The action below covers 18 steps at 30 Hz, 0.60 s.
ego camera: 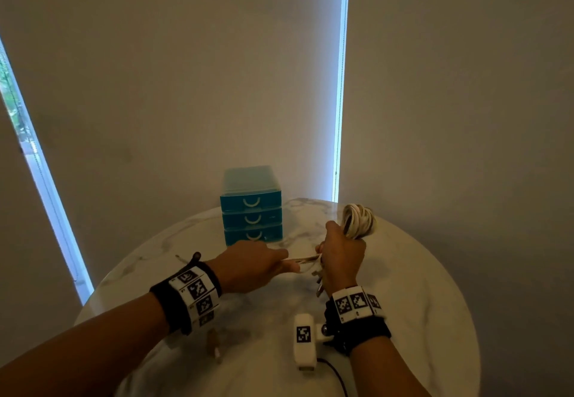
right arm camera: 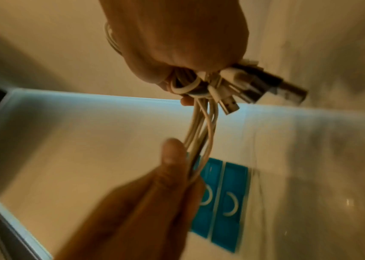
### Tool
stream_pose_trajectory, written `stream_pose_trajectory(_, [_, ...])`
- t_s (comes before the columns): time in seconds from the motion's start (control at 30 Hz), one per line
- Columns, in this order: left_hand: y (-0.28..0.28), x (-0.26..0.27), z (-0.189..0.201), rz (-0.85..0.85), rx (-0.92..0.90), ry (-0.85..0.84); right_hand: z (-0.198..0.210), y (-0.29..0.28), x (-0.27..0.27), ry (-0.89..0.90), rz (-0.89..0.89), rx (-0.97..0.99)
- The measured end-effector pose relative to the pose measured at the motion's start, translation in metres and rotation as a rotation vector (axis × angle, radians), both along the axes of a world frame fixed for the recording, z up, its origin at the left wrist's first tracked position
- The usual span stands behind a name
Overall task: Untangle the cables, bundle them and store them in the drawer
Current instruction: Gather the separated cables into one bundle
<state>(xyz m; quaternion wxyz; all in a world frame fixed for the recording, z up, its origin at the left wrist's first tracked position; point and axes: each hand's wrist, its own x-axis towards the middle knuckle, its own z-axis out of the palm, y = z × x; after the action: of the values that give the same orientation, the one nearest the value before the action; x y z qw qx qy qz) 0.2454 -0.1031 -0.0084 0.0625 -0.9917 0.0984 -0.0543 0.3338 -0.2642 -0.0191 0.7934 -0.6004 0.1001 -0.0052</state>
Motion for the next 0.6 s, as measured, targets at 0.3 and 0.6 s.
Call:
stream_pose_trajectory(0.3, [0.01,-0.012,0.024,-0.412,0.185,-0.307,-0.016,0.005,0.01,-0.191,0.281,-0.685])
stream_pose_trajectory(0.6, [0.046,-0.015,0.045,-0.106,-0.27,-0.261,0.001,0.039,-0.04,0.008,0.941,-0.014])
